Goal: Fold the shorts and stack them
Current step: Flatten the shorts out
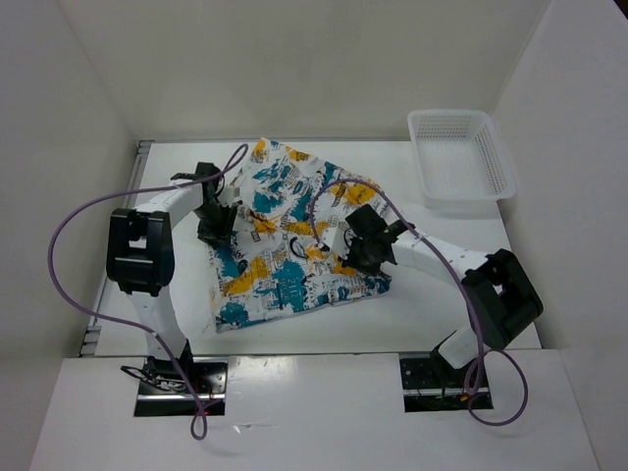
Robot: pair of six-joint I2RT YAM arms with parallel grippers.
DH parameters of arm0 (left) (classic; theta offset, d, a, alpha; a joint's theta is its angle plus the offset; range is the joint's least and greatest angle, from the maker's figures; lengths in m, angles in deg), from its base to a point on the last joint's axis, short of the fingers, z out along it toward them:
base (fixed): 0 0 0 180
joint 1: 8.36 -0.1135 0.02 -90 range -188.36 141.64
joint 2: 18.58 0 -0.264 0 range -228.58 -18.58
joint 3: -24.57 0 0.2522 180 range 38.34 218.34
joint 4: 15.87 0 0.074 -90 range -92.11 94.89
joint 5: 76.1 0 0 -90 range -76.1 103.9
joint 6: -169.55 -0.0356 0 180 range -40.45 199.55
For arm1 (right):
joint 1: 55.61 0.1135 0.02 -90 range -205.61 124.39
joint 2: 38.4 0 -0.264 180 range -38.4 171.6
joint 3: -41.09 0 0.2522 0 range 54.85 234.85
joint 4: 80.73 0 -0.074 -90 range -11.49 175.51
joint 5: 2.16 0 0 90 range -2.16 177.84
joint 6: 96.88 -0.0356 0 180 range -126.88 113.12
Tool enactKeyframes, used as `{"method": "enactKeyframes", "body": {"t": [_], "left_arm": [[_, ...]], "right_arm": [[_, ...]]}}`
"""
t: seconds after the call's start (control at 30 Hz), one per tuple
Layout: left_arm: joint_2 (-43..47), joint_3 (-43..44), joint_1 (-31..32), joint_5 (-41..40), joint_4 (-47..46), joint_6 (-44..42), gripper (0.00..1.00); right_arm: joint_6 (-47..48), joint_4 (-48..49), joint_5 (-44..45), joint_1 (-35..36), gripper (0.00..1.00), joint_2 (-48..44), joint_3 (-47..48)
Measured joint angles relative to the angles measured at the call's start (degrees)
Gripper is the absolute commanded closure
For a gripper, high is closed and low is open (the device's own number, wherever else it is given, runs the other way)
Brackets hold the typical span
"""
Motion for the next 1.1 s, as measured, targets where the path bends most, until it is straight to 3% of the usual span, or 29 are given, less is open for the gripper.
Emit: {"method": "enactKeyframes", "body": {"t": [0.3, 0.53, 0.63, 0.73, 0.9, 0.93, 0.97, 1.1], "left_arm": [[-1.4, -4.5, -0.7, -6.9, -4.7, 0.1, 0.51], [-1.3, -4.5, -0.9, -7.7, -4.9, 0.2, 0.51], [0.0, -4.5, -1.5, -6.0, -5.0, 0.0, 0.44], [1.5, 0.9, -1.7, -1.2, -1.1, 0.0, 0.39], [1.2, 20.0, -0.8, 6.8, -2.1, 0.0, 0.31], [0.6, 22.5, -0.6, 7.1, -2.7, 0.0, 0.31], [-0.7, 25.2, -0.5, 7.3, -3.7, 0.0, 0.31], [-9.9, 32.4, -0.3, 5.1, -6.4, 0.0, 0.31]], "right_arm": [[1.6, -1.7, -0.4, 2.8, 1.00, 1.7, -6.3], [4.2, -2.3, 0.8, 4.5, 1.00, 1.9, -8.2], [4.2, -3.1, 1.0, 4.5, 1.00, 2.0, -7.5], [2.0, -7.0, 0.0, 4.5, 1.00, 3.6, -0.3], [-4.7, -4.2, -3.1, 4.3, 0.93, 7.9, 20.8], [-6.1, -2.8, -3.6, 4.0, 0.88, 8.6, 24.1], [-7.9, -0.9, -4.1, 3.7, 0.65, 9.1, 26.6], [-14.2, 4.7, -3.4, 0.1, 0.65, 13.5, 33.5]]}}
